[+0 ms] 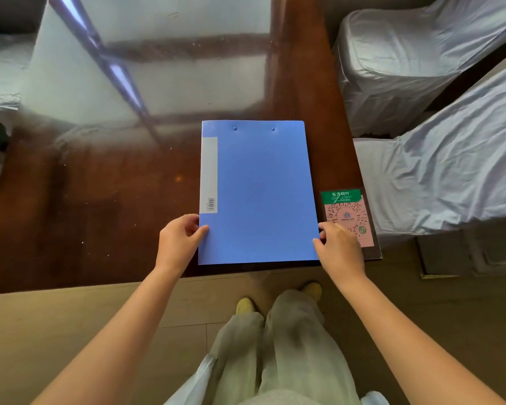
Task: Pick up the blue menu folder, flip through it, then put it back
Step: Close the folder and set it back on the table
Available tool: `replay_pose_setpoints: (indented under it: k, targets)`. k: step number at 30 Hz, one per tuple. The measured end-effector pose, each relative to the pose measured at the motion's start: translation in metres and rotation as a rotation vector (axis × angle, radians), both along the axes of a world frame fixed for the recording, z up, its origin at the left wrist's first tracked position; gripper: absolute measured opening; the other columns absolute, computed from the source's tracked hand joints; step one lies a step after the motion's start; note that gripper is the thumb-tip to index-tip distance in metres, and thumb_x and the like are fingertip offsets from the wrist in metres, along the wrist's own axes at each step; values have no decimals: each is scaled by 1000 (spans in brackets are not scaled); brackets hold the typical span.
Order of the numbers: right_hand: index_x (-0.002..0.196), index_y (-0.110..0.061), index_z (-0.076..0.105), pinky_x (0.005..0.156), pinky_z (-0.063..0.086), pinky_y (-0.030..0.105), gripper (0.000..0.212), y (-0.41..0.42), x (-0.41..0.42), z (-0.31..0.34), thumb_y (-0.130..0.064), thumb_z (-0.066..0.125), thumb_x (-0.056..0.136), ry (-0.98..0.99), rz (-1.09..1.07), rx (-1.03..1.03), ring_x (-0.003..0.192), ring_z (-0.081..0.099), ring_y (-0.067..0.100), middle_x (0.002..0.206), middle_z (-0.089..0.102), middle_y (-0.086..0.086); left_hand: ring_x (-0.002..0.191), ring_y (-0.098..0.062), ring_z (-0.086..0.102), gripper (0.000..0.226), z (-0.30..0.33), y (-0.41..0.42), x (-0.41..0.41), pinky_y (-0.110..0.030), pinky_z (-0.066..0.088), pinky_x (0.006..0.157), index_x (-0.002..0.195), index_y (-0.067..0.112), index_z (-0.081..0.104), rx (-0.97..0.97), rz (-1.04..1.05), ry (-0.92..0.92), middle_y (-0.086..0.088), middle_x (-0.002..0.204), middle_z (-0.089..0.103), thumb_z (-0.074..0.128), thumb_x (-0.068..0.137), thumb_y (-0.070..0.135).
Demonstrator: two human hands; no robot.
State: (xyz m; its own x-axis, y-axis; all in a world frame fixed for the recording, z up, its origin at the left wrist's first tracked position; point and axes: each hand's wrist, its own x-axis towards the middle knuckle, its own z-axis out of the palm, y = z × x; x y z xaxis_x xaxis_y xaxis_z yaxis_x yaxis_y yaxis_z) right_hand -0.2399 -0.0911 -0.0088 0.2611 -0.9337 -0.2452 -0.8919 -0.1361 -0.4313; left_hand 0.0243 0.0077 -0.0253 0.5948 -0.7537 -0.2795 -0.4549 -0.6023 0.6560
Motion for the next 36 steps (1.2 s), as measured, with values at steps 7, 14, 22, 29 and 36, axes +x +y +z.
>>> replay_pose_setpoints:
  k: [7, 14, 22, 29, 36]
  targets:
    - [120, -10, 59, 91, 48, 44, 52, 25, -9, -2, -25, 77, 73, 121, 404, -233, 114, 58, 30, 122, 64, 11, 124, -31, 47, 64, 8, 36, -29, -41, 40, 99, 128, 11, 51, -135, -430, -412, -16, 133, 53, 77, 72, 27]
    - [112, -14, 66, 93, 47, 47, 49, 19, -19, -9, -29, 81, 68, 242, 611, -204, 110, 61, 28, 119, 67, 8, 120, -38, 53, 54, -2, 42, -41, -52, 47, 95, 115, 14, 65, 44, -662, -450, -16, 128, 59, 83, 66, 26]
    - [104, -13, 70, 85, 50, 45, 47, 8, -36, -13, -29, 84, 62, 220, 700, -326, 102, 66, 24, 110, 72, 5, 106, -37, 61, 50, -8, 41, -46, -49, 52, 83, 108, 18, 69, -15, -716, -551, -16, 118, 65, 85, 61, 24]
    - [101, -13, 71, 84, 50, 44, 43, 3, -48, -18, -23, 85, 62, 153, 714, -360, 100, 67, 23, 107, 73, 4, 97, -36, 63, 39, -13, 36, -45, -45, 51, 76, 100, 21, 72, -114, -710, -582, -12, 110, 69, 84, 63, 24]
    - [99, -13, 71, 83, 50, 43, 42, -3, -51, -21, -25, 85, 61, 106, 735, -388, 98, 68, 22, 105, 74, 4, 104, -36, 60, 53, -16, 39, -45, -48, 49, 84, 107, 23, 69, -64, -745, -581, -11, 118, 66, 86, 58, 31]
